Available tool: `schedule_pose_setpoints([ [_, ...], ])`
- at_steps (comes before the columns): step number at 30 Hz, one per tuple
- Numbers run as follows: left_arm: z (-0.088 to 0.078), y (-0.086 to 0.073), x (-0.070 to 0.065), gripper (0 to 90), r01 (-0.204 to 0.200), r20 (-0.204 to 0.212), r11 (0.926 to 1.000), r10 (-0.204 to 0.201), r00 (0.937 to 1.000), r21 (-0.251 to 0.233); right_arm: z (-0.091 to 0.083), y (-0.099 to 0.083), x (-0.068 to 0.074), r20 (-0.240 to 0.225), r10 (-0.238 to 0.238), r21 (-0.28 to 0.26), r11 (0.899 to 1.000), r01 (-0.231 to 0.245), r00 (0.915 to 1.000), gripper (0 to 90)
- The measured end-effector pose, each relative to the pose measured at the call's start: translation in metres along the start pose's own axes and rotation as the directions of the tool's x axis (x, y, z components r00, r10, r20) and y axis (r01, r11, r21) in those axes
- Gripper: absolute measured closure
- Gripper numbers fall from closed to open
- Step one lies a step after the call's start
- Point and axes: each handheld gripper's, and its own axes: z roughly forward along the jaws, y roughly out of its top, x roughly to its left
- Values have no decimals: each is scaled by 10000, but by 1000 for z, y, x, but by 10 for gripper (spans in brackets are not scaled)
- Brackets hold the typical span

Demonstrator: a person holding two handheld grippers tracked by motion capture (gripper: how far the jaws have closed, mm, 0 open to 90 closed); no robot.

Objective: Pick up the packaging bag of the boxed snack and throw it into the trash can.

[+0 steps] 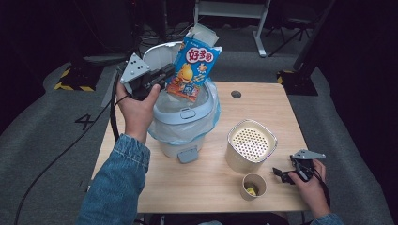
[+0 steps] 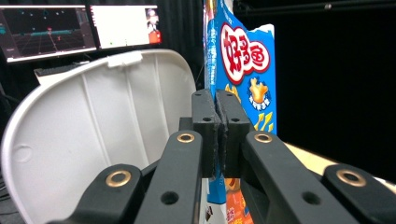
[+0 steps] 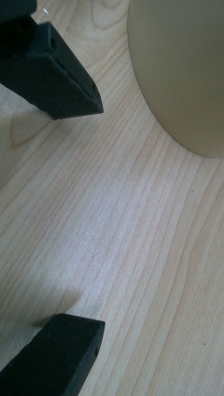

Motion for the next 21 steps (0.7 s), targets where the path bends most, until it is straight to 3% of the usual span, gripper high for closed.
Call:
schedule_pose_setpoints([
  [21,1,-15,-4,873,169,184,9972,-183,9997,730,0,0,0,1,1,1,10000,-1,10000,1],
])
